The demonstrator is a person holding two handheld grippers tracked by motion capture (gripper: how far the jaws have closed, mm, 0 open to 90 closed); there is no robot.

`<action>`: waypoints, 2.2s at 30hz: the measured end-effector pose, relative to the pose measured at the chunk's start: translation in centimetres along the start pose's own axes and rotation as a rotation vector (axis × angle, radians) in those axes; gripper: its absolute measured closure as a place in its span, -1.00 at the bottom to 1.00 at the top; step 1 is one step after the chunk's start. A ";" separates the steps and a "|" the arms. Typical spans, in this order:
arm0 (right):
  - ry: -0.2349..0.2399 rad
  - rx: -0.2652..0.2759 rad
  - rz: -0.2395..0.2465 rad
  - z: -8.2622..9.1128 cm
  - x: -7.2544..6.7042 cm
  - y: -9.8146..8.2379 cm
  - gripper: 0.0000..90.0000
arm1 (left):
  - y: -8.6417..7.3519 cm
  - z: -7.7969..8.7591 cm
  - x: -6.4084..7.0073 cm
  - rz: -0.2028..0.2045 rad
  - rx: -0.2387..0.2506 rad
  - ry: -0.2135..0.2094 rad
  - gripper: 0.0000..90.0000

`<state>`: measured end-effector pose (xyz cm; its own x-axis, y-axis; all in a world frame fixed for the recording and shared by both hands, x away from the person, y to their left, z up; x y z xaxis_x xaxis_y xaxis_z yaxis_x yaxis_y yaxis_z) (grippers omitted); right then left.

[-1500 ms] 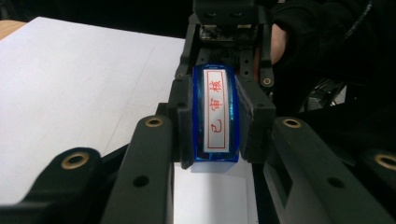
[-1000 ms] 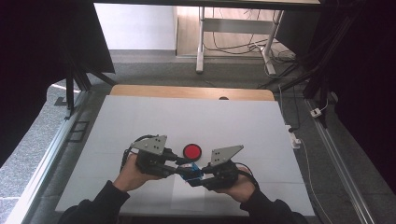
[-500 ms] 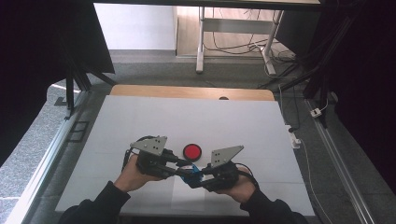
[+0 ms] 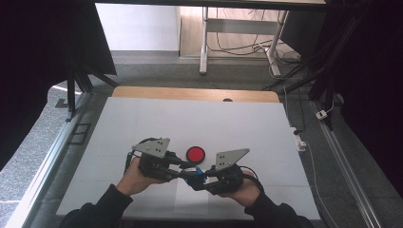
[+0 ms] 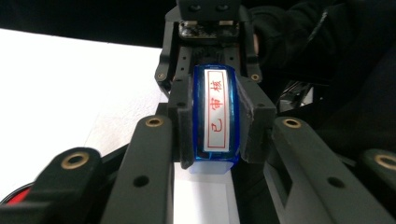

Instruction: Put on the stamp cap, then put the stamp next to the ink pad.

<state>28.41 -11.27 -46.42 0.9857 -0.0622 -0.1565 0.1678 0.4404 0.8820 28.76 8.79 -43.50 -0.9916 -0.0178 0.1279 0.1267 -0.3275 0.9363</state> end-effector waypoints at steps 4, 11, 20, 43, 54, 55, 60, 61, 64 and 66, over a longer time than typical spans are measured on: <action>-0.040 -0.014 0.007 -0.1 0.1 -0.2 0.31 | 0.0 0.2 -0.1 0.007 -0.001 0.015 0.57; -0.094 -0.021 -0.010 0.1 0.3 -0.3 0.18 | 0.3 0.7 -0.1 0.009 -0.005 0.051 0.57; -0.145 -0.023 -0.035 0.6 0.4 -0.4 -0.01 | 0.5 1.1 -0.1 0.007 -0.024 0.087 0.57; -0.304 -0.064 -0.070 2.2 0.6 -1.4 -0.41 | 0.3 2.2 -0.8 0.054 -0.061 0.183 0.57; -0.357 -0.046 -0.120 3.0 0.8 -1.6 -0.61 | 0.1 2.8 -1.2 0.083 -0.077 0.239 0.57; -0.362 -0.049 -0.121 3.1 0.8 -1.6 -0.62 | 0.1 2.9 -1.3 0.088 -0.076 0.245 0.56; -0.377 -0.035 -0.132 3.6 0.9 -1.8 -0.66 | 0.0 3.3 -1.5 0.094 -0.079 0.269 0.56; -0.381 -0.033 -0.134 3.6 0.8 -1.8 -0.68 | -0.1 3.4 -1.5 0.097 -0.078 0.272 0.56; -0.385 -0.031 -0.144 3.9 0.9 -1.9 -0.72 | -0.2 3.6 -1.7 0.103 -0.084 0.290 0.56; -0.393 -0.036 -0.149 3.9 0.9 -2.0 -0.75 | -0.3 3.7 -1.7 0.108 -0.086 0.298 0.56</action>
<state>28.98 -15.72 -46.53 0.8823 -0.4613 -0.0932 0.3149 0.4315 0.8454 30.55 12.44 -42.74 -0.9379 -0.3284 0.1114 0.2412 -0.3870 0.8900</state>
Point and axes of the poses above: each handheld gripper's, and its own axes: z roughly backward along the jaws, y roughly out of its top, x roughly to its right, the point moved 3 cm from there along -z, roughly forward along the jaws, and after that the axes turned 3 degrees about x, right-handed, at the moved point
